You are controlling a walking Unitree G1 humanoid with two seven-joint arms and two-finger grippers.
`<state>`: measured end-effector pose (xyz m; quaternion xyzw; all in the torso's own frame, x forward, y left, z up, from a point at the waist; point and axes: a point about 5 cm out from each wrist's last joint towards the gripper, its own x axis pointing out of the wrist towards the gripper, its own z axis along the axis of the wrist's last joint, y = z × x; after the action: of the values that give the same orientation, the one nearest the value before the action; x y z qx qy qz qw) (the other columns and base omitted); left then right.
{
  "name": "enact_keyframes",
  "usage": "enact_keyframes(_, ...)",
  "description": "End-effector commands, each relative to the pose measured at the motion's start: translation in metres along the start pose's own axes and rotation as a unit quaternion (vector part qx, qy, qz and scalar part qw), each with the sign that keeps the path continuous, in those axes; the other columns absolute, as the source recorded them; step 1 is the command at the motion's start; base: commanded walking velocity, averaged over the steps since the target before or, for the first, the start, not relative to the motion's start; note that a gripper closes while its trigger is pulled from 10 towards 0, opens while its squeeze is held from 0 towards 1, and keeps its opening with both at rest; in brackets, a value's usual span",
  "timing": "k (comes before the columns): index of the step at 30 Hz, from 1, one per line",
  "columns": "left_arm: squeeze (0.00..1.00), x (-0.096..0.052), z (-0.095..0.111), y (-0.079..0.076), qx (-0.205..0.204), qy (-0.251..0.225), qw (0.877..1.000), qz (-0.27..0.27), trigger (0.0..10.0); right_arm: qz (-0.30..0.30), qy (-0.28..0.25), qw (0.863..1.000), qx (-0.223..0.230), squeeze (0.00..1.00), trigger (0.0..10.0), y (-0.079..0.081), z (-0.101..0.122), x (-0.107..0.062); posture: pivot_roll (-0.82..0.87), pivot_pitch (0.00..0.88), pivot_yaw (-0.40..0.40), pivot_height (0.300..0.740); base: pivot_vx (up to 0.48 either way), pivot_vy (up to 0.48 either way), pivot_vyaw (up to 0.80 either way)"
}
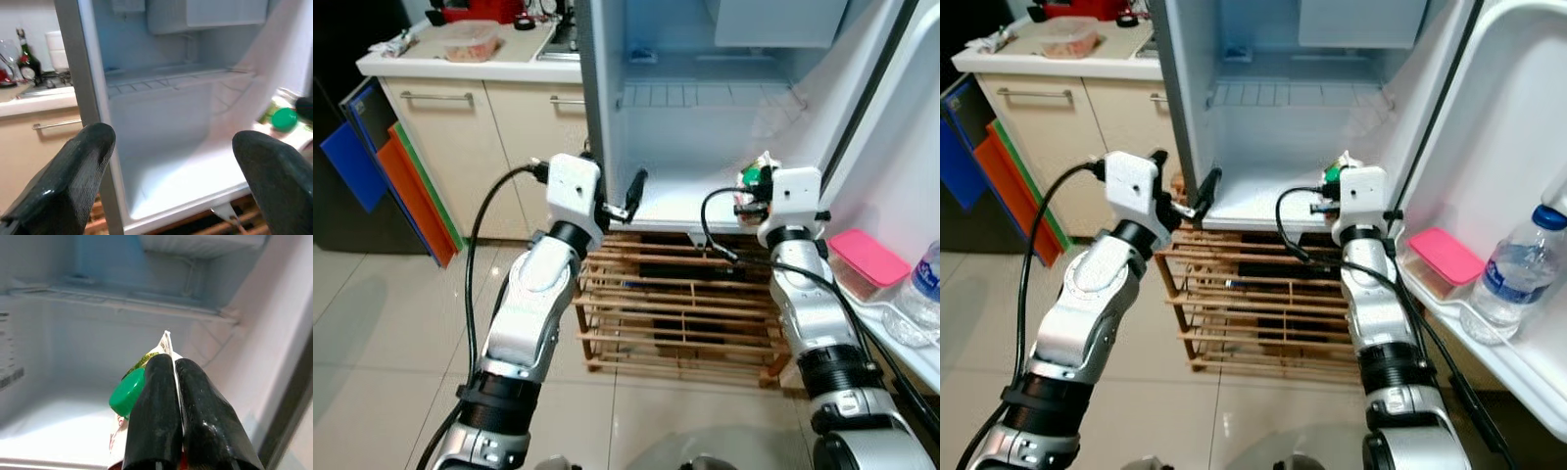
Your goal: Restocking fridge
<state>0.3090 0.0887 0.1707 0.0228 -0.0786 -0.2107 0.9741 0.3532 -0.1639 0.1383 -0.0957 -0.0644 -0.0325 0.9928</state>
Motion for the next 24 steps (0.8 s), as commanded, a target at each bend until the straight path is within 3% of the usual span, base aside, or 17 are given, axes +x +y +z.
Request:
enact_keyframes(1,0.0,-0.006,-0.011,-0.003,-0.015,0.015,1.0,-0.016,10.0,-0.004,-0.014,1.0,0.006,0.0,10.0,0.001,0.007,0.007,0.04,0.0,0.033,0.726,0.0,0.0,0.0)
enact_keyframes(8,0.0,-0.014,-0.016,-0.004,0.001,0.025,0.999,-0.031,10.0,0.008,-0.017,1.0,0.0,0.0,10.0,0.007,0.009,0.013,0.06,0.0,0.027,0.726,0.48,0.0,0.0)
enact_keyframes(12,0.0,-0.016,-0.011,-0.021,0.029,0.013,0.996,-0.085,10.0,0.009,-0.016,1.0,0.002,0.0,10.0,0.008,0.009,0.015,0.07,0.004,0.019,0.726,0.444,0.0,0.0)
enact_keyframes(15,0.0,-0.019,-0.014,-0.024,0.031,0.019,0.995,-0.098,10.0,0.011,-0.015,1.0,0.002,0.0,10.0,0.011,0.006,0.015,0.07,0.009,0.016,0.726,0.435,0.0,0.0)
enact_keyframes(20,0.0,-0.02,-0.021,-0.013,0.016,0.039,0.998,-0.045,10.0,0.018,-0.013,1.0,-0.002,0.0,10.0,0.014,0.004,0.016,0.07,0.012,0.013,0.726,0.264,0.0,0.0)
enact_keyframes(24,0.0,-0.021,-0.021,-0.012,0.027,0.042,0.998,-0.041,10.0,0.019,-0.007,1.0,0.004,0.0,10.0,0.013,0.002,0.017,0.07,0.022,0.007,0.726,0.0,0.0,0.0)
